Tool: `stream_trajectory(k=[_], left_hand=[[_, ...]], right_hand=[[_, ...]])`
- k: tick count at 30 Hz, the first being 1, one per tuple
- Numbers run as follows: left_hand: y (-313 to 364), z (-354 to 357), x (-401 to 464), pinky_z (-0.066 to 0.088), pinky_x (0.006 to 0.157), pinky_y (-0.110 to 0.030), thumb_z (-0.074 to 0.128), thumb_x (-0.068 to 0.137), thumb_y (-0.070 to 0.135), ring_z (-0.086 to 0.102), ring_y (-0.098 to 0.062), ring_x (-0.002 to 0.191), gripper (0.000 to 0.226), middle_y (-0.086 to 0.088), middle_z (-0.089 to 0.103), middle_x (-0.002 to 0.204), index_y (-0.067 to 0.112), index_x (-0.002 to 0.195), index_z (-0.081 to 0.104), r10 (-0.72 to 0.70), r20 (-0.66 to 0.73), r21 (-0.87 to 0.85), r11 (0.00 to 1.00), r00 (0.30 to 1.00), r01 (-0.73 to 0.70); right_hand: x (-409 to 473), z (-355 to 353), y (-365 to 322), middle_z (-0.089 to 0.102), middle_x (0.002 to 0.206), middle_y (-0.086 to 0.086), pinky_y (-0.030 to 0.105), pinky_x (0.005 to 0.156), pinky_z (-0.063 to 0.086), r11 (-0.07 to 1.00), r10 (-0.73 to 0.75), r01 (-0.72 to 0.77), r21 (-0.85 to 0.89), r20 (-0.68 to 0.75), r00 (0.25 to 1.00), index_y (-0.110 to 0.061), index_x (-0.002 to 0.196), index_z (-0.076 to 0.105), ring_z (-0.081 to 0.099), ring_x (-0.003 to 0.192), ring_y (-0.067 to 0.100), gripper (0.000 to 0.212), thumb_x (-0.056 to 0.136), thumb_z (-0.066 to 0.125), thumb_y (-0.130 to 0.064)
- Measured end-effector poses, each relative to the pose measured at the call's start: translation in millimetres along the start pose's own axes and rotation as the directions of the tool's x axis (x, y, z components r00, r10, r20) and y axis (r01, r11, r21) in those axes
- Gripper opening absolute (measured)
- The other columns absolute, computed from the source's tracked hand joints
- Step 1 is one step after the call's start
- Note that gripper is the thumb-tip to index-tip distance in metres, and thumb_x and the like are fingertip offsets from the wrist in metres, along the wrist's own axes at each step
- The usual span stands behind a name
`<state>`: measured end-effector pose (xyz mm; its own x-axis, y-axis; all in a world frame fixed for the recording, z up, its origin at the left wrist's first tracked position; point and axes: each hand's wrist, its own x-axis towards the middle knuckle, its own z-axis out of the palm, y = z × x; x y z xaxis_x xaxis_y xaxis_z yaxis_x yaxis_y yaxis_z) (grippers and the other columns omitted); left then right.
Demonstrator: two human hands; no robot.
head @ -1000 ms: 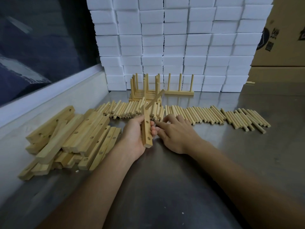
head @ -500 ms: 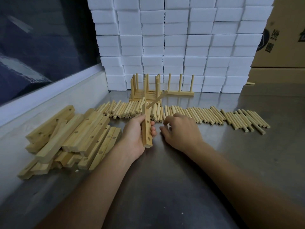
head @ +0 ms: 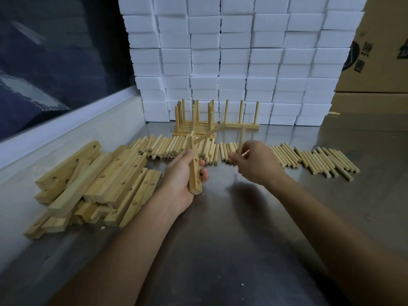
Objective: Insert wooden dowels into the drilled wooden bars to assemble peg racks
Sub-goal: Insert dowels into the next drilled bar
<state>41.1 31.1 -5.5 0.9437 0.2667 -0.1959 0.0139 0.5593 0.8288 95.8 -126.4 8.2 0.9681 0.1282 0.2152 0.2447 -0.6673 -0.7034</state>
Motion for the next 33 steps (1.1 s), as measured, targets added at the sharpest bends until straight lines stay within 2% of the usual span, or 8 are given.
stream_trajectory(k=[3,6,15,20,22,27,30,33], left_hand=[[-0.8,0.2,1.6,0.049,0.044,-0.022,0.048,0.104,0.025,0.054,-0.013,0.050,0.026,-0.012,0.058,0.086,0.010,0.122,0.060,0.015,-0.027,0.005,1.000,1.000,-0.015],[-1.5,0.2,2.7,0.049,0.044,-0.022,0.048,0.104,0.025,0.054,-0.013,0.049,0.026,-0.012,0.059,0.085,0.010,0.121,0.061,0.024,-0.050,0.017,1.000,0.998,-0.023],[-2.3,-1.5,3.3,0.049,0.044,-0.023,0.049,0.104,0.025,0.055,-0.012,0.049,0.024,-0.012,0.061,0.087,0.012,0.119,0.062,0.021,-0.049,0.020,1.000,0.999,-0.020],[-1.4,-1.5,1.6,0.049,0.044,-0.022,0.049,0.104,0.025,0.055,-0.012,0.047,0.023,-0.012,0.061,0.087,0.013,0.117,0.063,0.018,-0.048,0.026,1.000,0.999,-0.017],[-1.0,-0.9,0.9,0.048,0.043,-0.022,0.048,0.104,0.025,0.055,-0.012,0.048,0.023,-0.012,0.061,0.087,0.012,0.117,0.063,0.017,-0.048,0.026,1.000,0.999,-0.016],[-1.1,0.4,-0.8,0.040,0.037,-0.021,0.045,0.105,0.025,0.050,-0.011,0.042,0.021,-0.010,0.061,0.081,0.013,0.111,0.062,0.046,-0.045,0.082,0.996,0.998,-0.042],[-0.9,0.9,-1.0,0.034,0.035,-0.020,0.045,0.105,0.026,0.046,-0.010,0.041,0.022,-0.009,0.061,0.080,0.013,0.112,0.061,0.031,-0.039,0.089,0.996,0.999,-0.028],[0.1,0.1,-2.0,0.030,0.032,-0.019,0.046,0.103,0.025,0.044,-0.011,0.040,0.025,-0.009,0.060,0.077,0.006,0.106,0.061,0.000,-0.002,0.055,0.998,1.000,0.000]], right_hand=[[-4.8,-4.5,1.6,0.071,0.072,0.003,0.021,0.055,0.056,0.930,0.032,-0.045,0.364,0.042,0.999,-0.010,0.089,0.066,0.072,0.062,0.013,0.013,0.092,0.070,-0.022],[-7.7,-6.9,3.1,0.075,0.074,0.008,0.021,0.057,0.056,0.827,0.038,-0.085,0.556,0.095,0.995,-0.009,0.088,0.071,0.074,0.069,0.020,0.004,0.090,0.071,-0.012],[-2.4,-5.4,15.0,0.072,0.078,0.006,0.021,0.063,0.056,0.731,0.202,-0.206,0.651,0.082,0.976,-0.008,0.102,0.069,0.067,0.066,0.012,0.011,0.095,0.063,-0.014],[-2.6,-9.4,11.8,0.065,0.114,0.009,0.031,0.076,0.057,0.474,0.197,-0.326,0.818,0.263,0.945,-0.012,0.118,0.058,0.069,0.100,0.022,0.039,0.091,0.065,-0.039],[-1.9,-11.6,11.9,0.065,0.116,0.010,0.031,0.072,0.058,0.406,0.238,-0.339,0.849,0.260,0.936,-0.011,0.123,0.057,0.070,0.099,0.022,0.037,0.095,0.060,-0.034],[-2.2,-10.9,13.5,0.068,0.102,0.007,0.022,0.052,0.046,0.580,0.321,-0.276,0.766,0.096,0.942,-0.016,0.122,0.059,0.057,0.065,0.011,0.028,0.098,0.050,-0.005],[-2.4,-9.6,14.7,0.064,0.093,0.004,0.022,0.048,0.035,0.671,0.291,-0.206,0.712,0.002,0.957,-0.020,0.124,0.063,0.043,0.058,0.010,0.029,0.100,0.049,-0.011],[-4.1,-7.9,13.7,0.070,0.086,0.000,0.021,0.048,0.039,0.727,0.243,-0.126,0.674,-0.080,0.967,-0.019,0.115,0.070,0.047,0.055,0.006,0.019,0.098,0.060,-0.022]])
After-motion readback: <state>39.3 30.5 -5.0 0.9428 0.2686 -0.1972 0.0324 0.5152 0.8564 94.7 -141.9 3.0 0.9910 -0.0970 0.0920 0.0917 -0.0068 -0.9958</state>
